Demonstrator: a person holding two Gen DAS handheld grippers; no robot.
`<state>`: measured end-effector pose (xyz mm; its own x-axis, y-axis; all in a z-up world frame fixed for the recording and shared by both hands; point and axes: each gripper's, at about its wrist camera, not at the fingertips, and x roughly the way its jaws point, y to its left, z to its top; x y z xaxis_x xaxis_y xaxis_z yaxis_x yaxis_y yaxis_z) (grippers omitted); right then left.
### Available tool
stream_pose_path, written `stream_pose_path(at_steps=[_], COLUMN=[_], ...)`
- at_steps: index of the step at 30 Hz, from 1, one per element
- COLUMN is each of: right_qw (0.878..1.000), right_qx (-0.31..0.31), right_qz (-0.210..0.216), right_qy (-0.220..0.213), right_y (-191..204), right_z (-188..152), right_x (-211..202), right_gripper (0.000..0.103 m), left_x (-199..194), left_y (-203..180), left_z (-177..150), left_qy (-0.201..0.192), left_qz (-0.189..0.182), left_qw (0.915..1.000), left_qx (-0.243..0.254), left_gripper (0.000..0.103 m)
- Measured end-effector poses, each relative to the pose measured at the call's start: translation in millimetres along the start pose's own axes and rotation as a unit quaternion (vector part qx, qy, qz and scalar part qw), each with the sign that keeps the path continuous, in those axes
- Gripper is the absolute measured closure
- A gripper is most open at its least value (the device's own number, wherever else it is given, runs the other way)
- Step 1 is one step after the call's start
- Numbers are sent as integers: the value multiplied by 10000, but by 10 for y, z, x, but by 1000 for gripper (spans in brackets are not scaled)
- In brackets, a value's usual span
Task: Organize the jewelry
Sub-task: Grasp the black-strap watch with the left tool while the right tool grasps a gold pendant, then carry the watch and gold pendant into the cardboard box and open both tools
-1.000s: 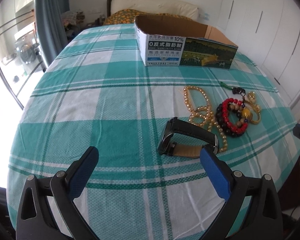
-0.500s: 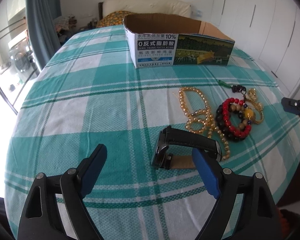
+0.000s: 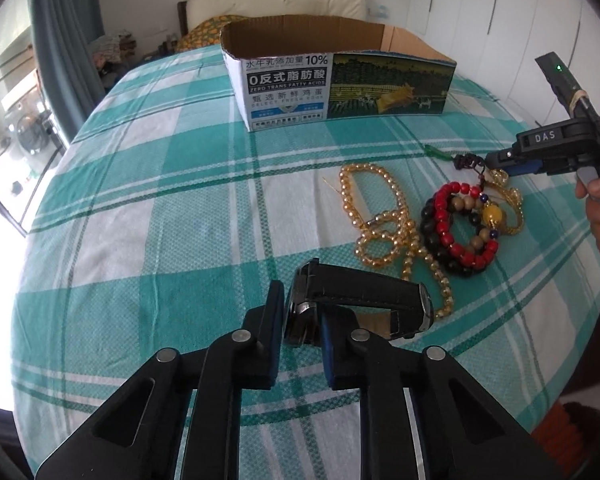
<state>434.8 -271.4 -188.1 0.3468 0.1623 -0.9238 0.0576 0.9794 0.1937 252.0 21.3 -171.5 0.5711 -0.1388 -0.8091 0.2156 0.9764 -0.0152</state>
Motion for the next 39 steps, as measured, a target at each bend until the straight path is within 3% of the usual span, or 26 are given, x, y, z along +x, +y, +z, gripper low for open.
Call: stream_pose_path(at_steps=[3,6,17,39], right_qw=[9982,9977,9947,9795], right_qx=[-396,-591,-636,-1110], right_qz=[-434,-335,295,614], right_qy=[-69,-41,-746,-1565], right_y=[127,158,13,226], right_z=[-15,-26,-96,-22], right_x=[33,26,-748,-1661], right_gripper=[74,82,82,82], left_x=[4,2,-175,-586], left_y=[18,50,88,88], left_z=[2,22,98,463], left_qy=[2,49,-58,-308], left_qz=[-19,-81,-257,-489], left_qw=[10000,9998,9993,9980], left_qx=[-53,-148,-283,-249], left_gripper=[92,94,94,94])
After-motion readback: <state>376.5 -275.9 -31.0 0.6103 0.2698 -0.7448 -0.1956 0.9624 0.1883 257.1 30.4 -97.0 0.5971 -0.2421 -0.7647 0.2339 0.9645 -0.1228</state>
